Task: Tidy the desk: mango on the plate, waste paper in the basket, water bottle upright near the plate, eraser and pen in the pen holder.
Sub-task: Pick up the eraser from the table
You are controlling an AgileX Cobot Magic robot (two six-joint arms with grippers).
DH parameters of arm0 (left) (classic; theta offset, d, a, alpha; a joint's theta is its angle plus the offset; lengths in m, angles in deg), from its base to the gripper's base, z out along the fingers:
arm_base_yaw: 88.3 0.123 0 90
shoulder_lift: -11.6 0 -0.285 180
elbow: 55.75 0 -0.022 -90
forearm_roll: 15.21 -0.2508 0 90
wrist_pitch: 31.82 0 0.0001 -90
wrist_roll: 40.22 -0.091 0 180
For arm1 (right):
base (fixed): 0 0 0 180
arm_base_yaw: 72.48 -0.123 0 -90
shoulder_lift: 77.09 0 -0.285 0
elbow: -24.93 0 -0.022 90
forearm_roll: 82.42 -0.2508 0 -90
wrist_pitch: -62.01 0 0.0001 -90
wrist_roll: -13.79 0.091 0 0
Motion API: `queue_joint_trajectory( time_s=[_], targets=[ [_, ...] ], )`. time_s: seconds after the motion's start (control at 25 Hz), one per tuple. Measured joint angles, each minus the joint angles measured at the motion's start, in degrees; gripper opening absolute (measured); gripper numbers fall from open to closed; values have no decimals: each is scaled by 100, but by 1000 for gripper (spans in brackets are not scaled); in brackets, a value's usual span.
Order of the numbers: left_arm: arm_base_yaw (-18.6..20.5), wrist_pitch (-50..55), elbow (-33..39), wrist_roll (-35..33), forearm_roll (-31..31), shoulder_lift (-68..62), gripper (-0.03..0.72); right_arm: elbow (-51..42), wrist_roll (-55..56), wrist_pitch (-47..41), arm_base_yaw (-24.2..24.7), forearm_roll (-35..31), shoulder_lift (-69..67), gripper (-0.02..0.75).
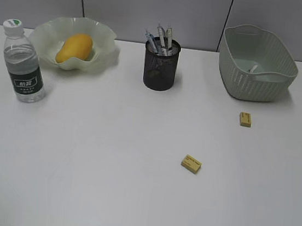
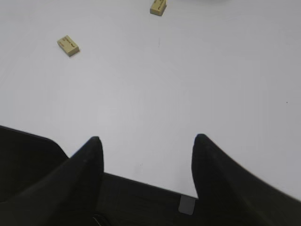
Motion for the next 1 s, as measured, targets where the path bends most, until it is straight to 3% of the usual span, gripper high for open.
queue_joint_trajectory(
  time_s=[0.4,0.68,1.0],
  targets=[
    [0,-33,66,18,-49,6,545,0,0,11,0,5,-673,477],
    [0,-35,66,31,-53,6,526,196,-68,260,0,5,-2300,477],
    [0,-39,66,36,-60,6,519,1214,-332,281,0,5,-4217,477]
  ],
)
